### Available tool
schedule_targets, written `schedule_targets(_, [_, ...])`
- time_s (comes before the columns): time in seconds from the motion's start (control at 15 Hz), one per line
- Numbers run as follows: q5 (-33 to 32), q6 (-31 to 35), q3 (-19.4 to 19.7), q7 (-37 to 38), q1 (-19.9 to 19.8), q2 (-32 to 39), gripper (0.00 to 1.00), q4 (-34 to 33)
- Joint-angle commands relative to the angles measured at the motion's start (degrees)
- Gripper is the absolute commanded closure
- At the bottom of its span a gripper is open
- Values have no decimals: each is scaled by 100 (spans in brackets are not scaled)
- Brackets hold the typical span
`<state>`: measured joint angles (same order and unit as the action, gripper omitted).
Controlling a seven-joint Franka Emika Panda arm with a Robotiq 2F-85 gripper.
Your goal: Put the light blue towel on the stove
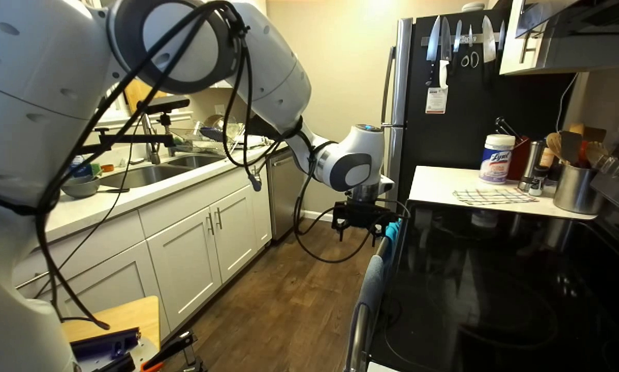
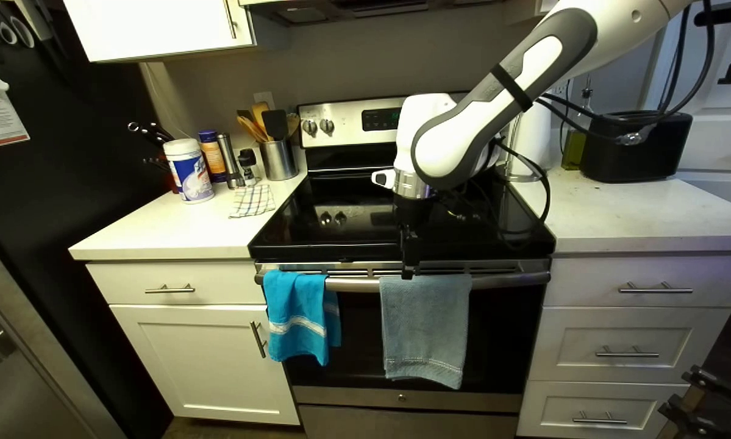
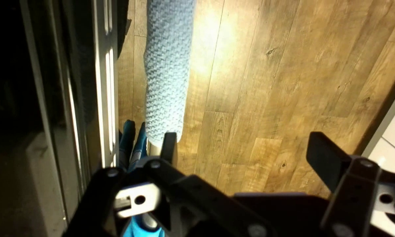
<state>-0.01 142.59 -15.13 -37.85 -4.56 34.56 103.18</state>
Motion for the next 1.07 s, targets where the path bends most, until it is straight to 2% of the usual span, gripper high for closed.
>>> schedule_targets(0.0, [91,-350,49,-224,-25,185,0,-246])
schedule_targets(0.27, [-51,-525,260,-2,95,272,0,-267])
schedule_targets(1.0, [-198,-377,595,326,327,392,0,68])
